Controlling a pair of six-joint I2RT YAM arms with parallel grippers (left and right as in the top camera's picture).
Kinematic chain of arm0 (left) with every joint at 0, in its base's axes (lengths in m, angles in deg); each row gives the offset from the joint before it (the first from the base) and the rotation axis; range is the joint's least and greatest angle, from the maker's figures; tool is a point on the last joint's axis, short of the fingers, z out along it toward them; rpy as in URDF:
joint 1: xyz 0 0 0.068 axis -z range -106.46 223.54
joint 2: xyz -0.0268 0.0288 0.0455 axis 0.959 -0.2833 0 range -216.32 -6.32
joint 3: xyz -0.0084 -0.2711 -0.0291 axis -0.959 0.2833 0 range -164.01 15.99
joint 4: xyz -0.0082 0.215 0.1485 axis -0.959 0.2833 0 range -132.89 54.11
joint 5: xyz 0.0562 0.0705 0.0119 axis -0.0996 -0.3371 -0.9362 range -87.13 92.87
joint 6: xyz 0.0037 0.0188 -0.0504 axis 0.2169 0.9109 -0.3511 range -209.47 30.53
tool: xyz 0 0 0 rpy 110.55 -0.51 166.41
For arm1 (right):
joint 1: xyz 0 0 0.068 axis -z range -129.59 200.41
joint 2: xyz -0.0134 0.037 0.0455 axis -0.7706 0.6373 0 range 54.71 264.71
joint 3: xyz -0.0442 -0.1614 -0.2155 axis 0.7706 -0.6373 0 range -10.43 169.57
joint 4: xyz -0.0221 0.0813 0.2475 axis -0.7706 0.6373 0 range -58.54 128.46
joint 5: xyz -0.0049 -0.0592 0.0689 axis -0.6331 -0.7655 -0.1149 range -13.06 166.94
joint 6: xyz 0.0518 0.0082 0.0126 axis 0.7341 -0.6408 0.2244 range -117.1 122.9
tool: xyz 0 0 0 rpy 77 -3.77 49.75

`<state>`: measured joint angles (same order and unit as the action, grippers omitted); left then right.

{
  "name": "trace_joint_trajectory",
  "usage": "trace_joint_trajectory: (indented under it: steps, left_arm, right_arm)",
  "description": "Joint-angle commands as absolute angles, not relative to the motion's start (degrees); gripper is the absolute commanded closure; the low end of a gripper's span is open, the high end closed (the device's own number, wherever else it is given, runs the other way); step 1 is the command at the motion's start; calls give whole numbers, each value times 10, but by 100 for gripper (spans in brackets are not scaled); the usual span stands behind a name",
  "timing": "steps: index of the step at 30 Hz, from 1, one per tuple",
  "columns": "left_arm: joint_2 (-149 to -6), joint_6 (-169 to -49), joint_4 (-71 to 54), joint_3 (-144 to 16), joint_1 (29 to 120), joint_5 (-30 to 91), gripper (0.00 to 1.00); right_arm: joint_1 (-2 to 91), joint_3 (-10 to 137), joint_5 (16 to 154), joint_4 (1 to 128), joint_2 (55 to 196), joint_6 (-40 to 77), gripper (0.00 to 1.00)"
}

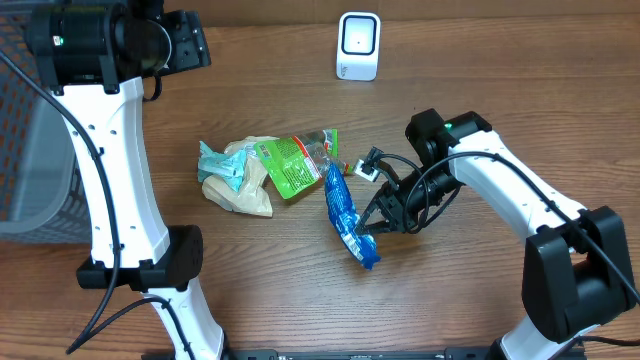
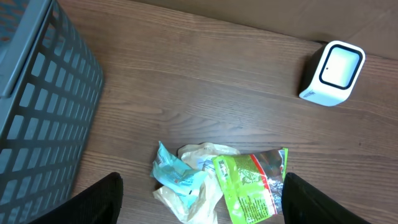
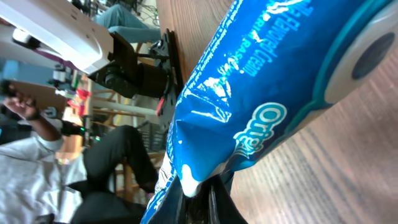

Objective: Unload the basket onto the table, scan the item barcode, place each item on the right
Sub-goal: 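Lift the Oreo pack with the right gripper toward the scanner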

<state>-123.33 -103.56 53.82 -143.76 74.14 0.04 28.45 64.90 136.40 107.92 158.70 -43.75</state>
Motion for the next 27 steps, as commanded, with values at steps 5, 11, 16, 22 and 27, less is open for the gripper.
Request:
trace_joint_trajectory:
  steps: [5,11,16,22,27]
  left_arm:
    - [-1223,-1043,539,-1435,739,-1,27]
    - [-1223,-1050,539,-1435,739,-1,0]
    - [-1223,-1049,539,-1435,739,-1,0]
    - [-1223,-1049,539,-1435,739,-1,0]
    - [-1223,-1049,539,-1435,739,-1,0]
  right_arm:
    - [284,705,1309,1065,1573,-466,96]
    - [284,733,1183,992,1573,-280,96]
    - [284,733,1015,933,1573,-102,96]
    - [283,732,882,911,1573,19,96]
    - [283,732,920,911,1573,19,96]
